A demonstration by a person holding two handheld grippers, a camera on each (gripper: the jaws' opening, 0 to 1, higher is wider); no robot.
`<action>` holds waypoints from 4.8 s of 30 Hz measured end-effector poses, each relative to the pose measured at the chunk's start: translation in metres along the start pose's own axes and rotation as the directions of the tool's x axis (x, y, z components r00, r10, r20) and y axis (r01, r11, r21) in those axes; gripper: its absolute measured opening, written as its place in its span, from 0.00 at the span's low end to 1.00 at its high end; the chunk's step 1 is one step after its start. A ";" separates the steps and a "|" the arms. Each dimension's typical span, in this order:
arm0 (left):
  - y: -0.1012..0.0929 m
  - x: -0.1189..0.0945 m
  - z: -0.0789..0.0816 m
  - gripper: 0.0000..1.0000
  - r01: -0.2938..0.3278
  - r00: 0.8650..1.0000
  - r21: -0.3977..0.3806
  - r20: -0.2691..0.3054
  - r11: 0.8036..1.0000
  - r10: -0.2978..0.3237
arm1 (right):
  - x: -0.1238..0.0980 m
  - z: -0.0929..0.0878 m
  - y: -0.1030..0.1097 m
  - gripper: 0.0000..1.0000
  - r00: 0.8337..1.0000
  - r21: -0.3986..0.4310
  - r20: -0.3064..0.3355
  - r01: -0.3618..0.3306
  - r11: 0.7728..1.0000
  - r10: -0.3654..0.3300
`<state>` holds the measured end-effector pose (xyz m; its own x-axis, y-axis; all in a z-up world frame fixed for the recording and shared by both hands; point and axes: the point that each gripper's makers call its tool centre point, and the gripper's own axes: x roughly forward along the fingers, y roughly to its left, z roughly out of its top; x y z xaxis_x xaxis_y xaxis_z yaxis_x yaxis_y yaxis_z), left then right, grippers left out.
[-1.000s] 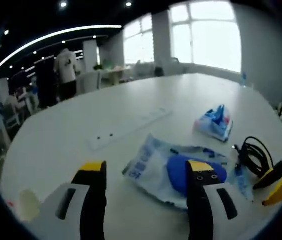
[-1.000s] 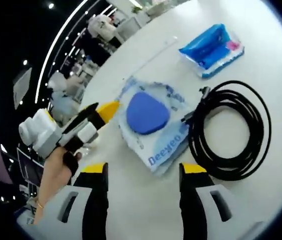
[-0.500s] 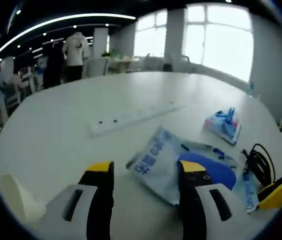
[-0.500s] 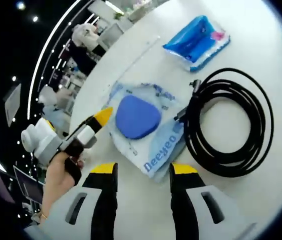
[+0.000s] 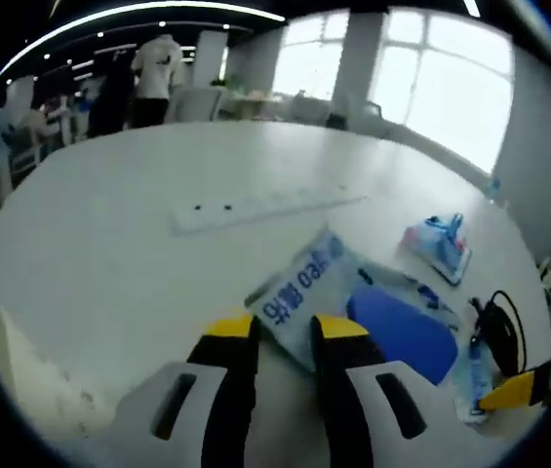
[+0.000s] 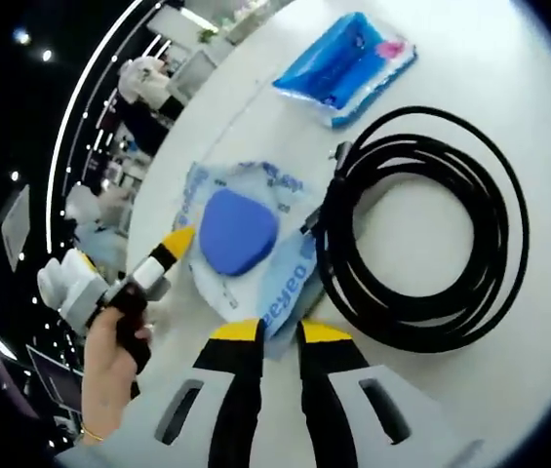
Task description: Arrange the tabletop items into an orderly group along one side of the table until the central work area is clear of visible clutter.
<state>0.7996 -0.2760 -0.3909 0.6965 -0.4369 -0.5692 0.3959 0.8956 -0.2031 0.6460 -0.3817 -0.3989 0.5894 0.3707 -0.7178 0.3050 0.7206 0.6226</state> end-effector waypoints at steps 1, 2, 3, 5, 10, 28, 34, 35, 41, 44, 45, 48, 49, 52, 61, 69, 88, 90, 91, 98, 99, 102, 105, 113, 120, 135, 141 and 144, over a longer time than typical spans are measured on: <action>0.000 0.000 0.000 0.15 0.000 1.000 -0.003 -0.002 1.000 0.000 | 0.001 -0.001 0.001 0.13 1.000 -0.001 -0.006 -0.008 1.000 0.008; 0.000 -0.001 0.000 0.14 -0.001 1.000 -0.005 -0.003 1.000 0.001 | 0.001 -0.001 0.001 0.13 1.000 0.011 -0.010 -0.012 1.000 0.012; 0.000 -0.002 0.000 0.11 -0.006 1.000 -0.013 -0.009 1.000 0.005 | 0.001 -0.002 0.001 0.13 1.000 0.027 -0.016 -0.016 1.000 0.016; 0.002 -0.004 0.001 0.07 -0.019 1.000 -0.072 -0.009 0.997 0.019 | 0.001 -0.003 0.002 0.12 1.000 0.032 -0.017 -0.019 0.999 0.020; 0.001 -0.008 0.000 0.00 -0.023 1.000 -0.092 -0.015 0.995 0.022 | 0.002 -0.003 0.003 0.09 0.999 0.028 -0.025 -0.026 0.999 0.027; -0.002 -0.052 0.032 0.00 -0.043 0.998 -0.076 0.047 0.996 0.047 | -0.003 -0.008 0.024 0.01 0.993 0.017 -0.050 -0.103 0.995 0.104; -0.004 -0.068 0.051 0.00 -0.054 0.994 -0.065 0.087 0.996 0.059 | -0.005 -0.010 0.037 0.01 0.984 0.054 -0.063 -0.165 0.985 0.168; -0.004 -0.071 0.053 0.00 -0.056 0.994 -0.063 0.095 0.996 0.062 | -0.005 -0.012 0.041 0.01 0.979 0.070 -0.073 -0.183 0.981 0.188; -0.004 -0.089 0.067 0.00 -0.074 0.989 -0.044 0.121 0.996 0.079 | -0.008 -0.006 0.048 0.01 0.969 0.093 -0.069 -0.233 0.968 0.239; -0.003 -0.101 0.071 0.00 -0.086 0.986 -0.046 0.138 0.995 0.092 | -0.013 -0.001 0.052 0.01 0.966 0.088 -0.060 -0.246 0.965 0.252; -0.005 -0.103 0.073 0.00 -0.084 0.986 -0.029 0.145 0.996 0.087 | -0.014 0.001 0.052 0.01 0.966 0.086 -0.057 -0.247 0.965 0.252; -0.006 -0.111 0.075 0.00 -0.096 0.984 -0.003 0.150 0.995 0.095 | -0.017 0.008 0.053 0.01 0.966 0.062 -0.049 -0.249 0.967 0.252; -0.006 -0.114 0.076 0.00 -0.095 0.983 -0.004 0.155 0.995 0.094 | -0.019 0.011 0.053 0.01 0.968 0.046 -0.043 -0.247 0.968 0.249; -0.008 -0.120 0.076 0.00 -0.091 0.982 -0.014 0.163 0.996 0.092 | -0.024 0.021 0.052 0.01 0.973 0.003 -0.023 -0.232 0.973 0.232; -0.017 -0.139 0.067 0.00 -0.090 0.974 -0.068 0.203 0.994 0.102 | -0.035 0.053 0.047 0.01 0.982 -0.111 0.045 -0.176 0.978 0.182; -0.022 -0.147 0.053 0.00 -0.061 0.969 -0.153 0.227 0.986 0.095 | -0.039 0.077 0.047 0.01 0.985 -0.265 0.100 -0.107 0.958 0.138; -0.022 -0.137 0.013 0.00 -0.084 0.959 -0.369 0.222 0.926 0.176 | -0.013 0.110 0.052 0.01 0.986 -0.565 0.156 0.045 0.824 0.053; -0.021 -0.135 0.009 0.00 -0.095 0.958 -0.373 0.217 0.923 0.186 | -0.008 0.111 0.052 0.01 0.987 -0.598 0.150 0.046 0.800 0.055; -0.019 -0.133 0.006 0.00 -0.101 0.958 -0.385 0.211 0.918 0.194 | -0.006 0.111 0.052 0.01 0.988 -0.604 0.147 0.046 0.796 0.055; -0.009 -0.122 -0.010 0.00 -0.144 0.960 -0.413 0.164 0.899 0.229 | 0.010 0.112 0.054 0.01 0.989 -0.666 0.129 0.031 0.745 0.075; -0.007 -0.121 -0.011 0.00 -0.148 0.959 -0.416 0.162 0.897 0.233 | 0.013 0.112 0.054 0.01 0.989 -0.678 0.126 0.028 0.735 0.078; -0.003 -0.114 -0.016 0.00 -0.155 0.960 -0.430 0.149 0.890 0.239 | 0.019 0.110 0.051 0.01 0.991 -0.696 0.119 0.036 0.718 0.065; 0.000 -0.109 -0.022 0.00 -0.166 0.961 -0.433 0.131 0.886 0.244 | 0.027 0.111 0.049 0.01 0.993 -0.709 0.103 0.029 0.704 0.063; 0.007 -0.096 -0.032 0.00 -0.180 0.962 -0.454 0.104 0.873 0.252 | 0.045 0.110 0.043 0.01 0.996 -0.736 0.072 0.018 0.676 0.051; 0.015 -0.088 -0.038 0.00 -0.192 0.961 -0.483 0.083 0.855 0.263 | 0.056 0.109 0.041 0.01 0.997 -0.759 0.061 0.018 0.650 0.044; 0.024 -0.083 -0.047 0.00 -0.238 0.954 -0.473 0.049 0.849 0.295 | 0.064 0.104 0.045 0.02 0.998 -0.793 0.049 0.018 0.609 0.034; 0.025 -0.084 -0.047 0.00 -0.242 0.951 -0.489 0.051 0.838 0.304 | 0.066 0.106 0.042 0.05 0.999 -0.785 0.045 0.019 0.619 0.026; 0.026 -0.083 -0.047 0.00 -0.250 0.949 -0.479 0.051 0.841 0.311 | 0.066 0.105 0.041 0.06 0.999 -0.784 0.041 0.019 0.620 0.022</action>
<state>0.7238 -0.2123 -0.3865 0.8145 -0.1403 -0.5630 -0.1279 0.9030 -0.4101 0.7760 -0.3895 -0.3881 0.6262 0.3621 -0.6905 -0.3866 0.9133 0.1284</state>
